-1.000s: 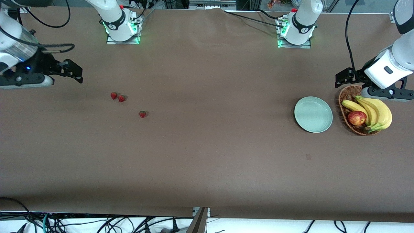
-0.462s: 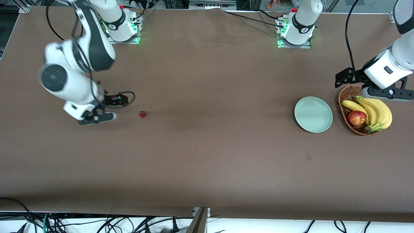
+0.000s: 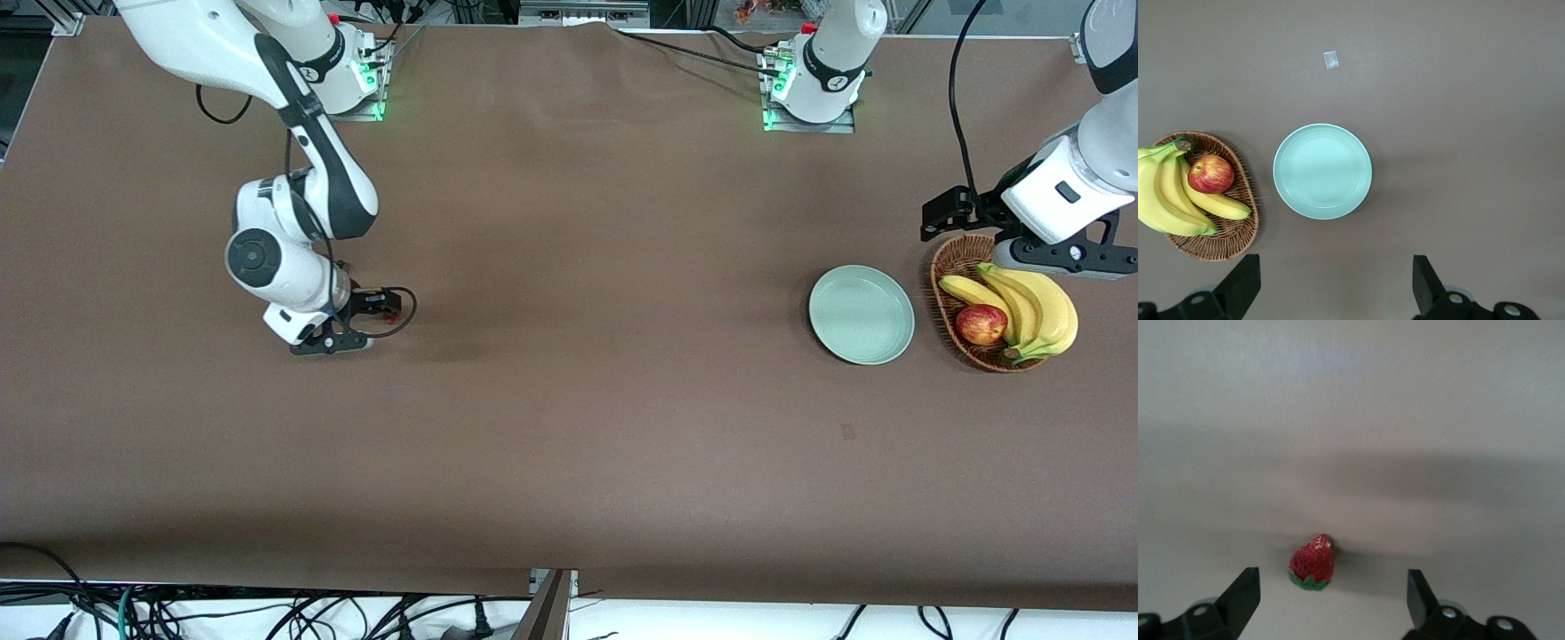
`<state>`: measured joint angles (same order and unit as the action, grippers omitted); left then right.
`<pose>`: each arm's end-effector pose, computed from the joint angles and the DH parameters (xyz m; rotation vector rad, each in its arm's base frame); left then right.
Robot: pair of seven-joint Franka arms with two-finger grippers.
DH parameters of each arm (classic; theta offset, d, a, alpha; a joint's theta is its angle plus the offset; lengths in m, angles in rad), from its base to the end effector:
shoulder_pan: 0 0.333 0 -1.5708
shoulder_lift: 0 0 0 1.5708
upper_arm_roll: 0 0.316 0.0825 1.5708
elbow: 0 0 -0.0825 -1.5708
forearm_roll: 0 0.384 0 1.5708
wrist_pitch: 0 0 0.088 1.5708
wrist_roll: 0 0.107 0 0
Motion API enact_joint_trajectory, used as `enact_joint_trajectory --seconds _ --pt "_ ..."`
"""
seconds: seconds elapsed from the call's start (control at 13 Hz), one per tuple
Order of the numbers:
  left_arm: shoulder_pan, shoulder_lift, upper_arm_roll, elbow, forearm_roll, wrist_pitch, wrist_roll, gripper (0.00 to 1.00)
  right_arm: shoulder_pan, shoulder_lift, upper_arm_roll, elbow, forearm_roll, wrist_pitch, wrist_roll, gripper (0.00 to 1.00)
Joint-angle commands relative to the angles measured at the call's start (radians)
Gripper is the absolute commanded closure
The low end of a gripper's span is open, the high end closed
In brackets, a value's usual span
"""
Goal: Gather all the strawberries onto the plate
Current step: 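Grasp one red strawberry with the right gripper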
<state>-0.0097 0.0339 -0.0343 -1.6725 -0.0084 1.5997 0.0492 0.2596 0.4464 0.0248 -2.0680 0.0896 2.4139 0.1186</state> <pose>0.5603 -0.0253 0.5601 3.1240 -0.1447 -0.1669 0.5564 0.1631 0.2047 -3.0878 -0.1452 0.1733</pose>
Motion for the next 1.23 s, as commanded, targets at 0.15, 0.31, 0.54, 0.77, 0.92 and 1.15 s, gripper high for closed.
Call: enact_joint_trajectory --seconds 0.15,0.31,0.54,0.77,0.92,1.15 --pt "-0.003 -0.008 0.002 -0.001 0.010 0.005 0.020 0.00 0.007 0.031 0.040 -0.055 0.032 0.114 0.050 0.10" --pt "-0.004 -0.008 0.002 0.000 0.008 0.005 0.020 0.00 0.007 0.034 0.041 -0.061 0.032 0.126 0.053 0.28" --pt "-0.003 -0.008 0.002 0.000 0.008 0.005 0.020 0.00 0.007 0.032 0.041 -0.057 0.032 0.120 0.055 0.62" --pt "-0.003 -0.008 0.002 0.000 0.008 0.006 0.020 0.00 0.006 0.025 0.040 -0.044 0.032 0.116 0.056 0.98" --pt "-0.003 -0.009 0.002 0.000 0.008 0.006 0.020 0.00 0.007 0.023 0.043 -0.031 0.032 0.116 0.096 1.00" --pt "0.000 -0.008 0.002 -0.001 0.008 0.016 0.020 0.00 0.041 0.037 0.128 0.110 0.030 0.038 0.302 1.00"
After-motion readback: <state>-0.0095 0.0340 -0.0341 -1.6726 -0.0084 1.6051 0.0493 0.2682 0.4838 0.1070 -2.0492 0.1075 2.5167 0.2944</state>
